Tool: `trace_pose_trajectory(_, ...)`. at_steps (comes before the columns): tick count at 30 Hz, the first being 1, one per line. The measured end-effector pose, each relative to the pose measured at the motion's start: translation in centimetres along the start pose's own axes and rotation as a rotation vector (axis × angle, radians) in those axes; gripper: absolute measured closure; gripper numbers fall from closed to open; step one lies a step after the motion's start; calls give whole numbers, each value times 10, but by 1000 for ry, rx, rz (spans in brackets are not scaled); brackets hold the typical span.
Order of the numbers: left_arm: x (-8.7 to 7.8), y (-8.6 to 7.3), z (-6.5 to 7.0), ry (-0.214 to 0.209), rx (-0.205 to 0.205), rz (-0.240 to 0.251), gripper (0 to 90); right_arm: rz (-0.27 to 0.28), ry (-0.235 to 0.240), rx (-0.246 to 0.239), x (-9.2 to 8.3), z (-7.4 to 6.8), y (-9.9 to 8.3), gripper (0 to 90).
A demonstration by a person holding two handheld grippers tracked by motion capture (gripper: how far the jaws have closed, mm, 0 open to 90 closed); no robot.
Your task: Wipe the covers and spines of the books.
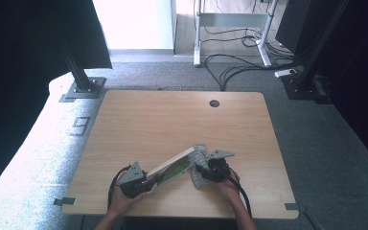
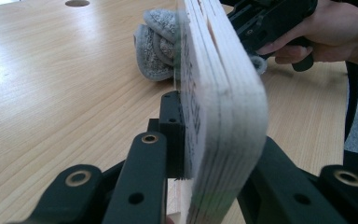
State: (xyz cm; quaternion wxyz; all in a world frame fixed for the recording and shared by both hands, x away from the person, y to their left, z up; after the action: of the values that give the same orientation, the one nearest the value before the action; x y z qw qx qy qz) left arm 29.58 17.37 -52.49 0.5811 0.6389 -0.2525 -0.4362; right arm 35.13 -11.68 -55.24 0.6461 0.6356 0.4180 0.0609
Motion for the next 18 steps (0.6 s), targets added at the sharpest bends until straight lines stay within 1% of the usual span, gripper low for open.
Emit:
trace_pose_trajectory(2,0,0,0,-1,-1,1,782,8,3,-4,-2,1,1,665)
trace_pose_trajectory(4,0,0,0,-1,-1,1,782,35,8,0,-4,3,4,664)
trace_pose_trajectory(5,0,0,0,-1,0,0,781,69,18,13,-7,4,7,663)
trace_pose_trajectory(6,0,0,0,-2,0,1,781,143,39,35,-15,5,13,663)
trace_pose_trajectory(7,0,0,0,-2,0,1,781,143,39,35,-15,5,13,663)
trace_pose_trajectory(8,0,0,0,-2,-1,1,781,169,44,37,-18,5,16,662)
trace_pose_trajectory(9,0,0,-1,-3,-2,1,781,215,51,36,-23,4,21,661)
trace_pose_trajectory(10,0,0,0,-2,-2,1,781,280,60,33,-31,1,29,659)
trace_pose_trajectory(11,0,0,0,-2,-1,1,781,280,60,33,-31,1,29,659)
trace_pose_trajectory(13,0,0,0,-2,2,0,781,315,63,23,-36,-1,33,660)
trace_pose_trajectory(14,0,0,0,-2,2,0,781,322,66,19,-38,-2,35,659)
trace_pose_trajectory(18,0,0,0,0,1,1,781,293,73,20,-35,-2,32,659)
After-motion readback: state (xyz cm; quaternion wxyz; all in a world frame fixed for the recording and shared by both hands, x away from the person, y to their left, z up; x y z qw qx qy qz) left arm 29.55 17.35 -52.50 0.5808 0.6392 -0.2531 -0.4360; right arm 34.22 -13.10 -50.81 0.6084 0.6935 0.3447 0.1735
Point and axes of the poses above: each handheld gripper's, and its own axes: x roughly forward along the jaws, y roughly out of its top, z roughly to its right, the point moved 2 cm from there along x, roughly forward along the jaws, and after that the axes turned 11 degrees about z, right-handed, at the moved point
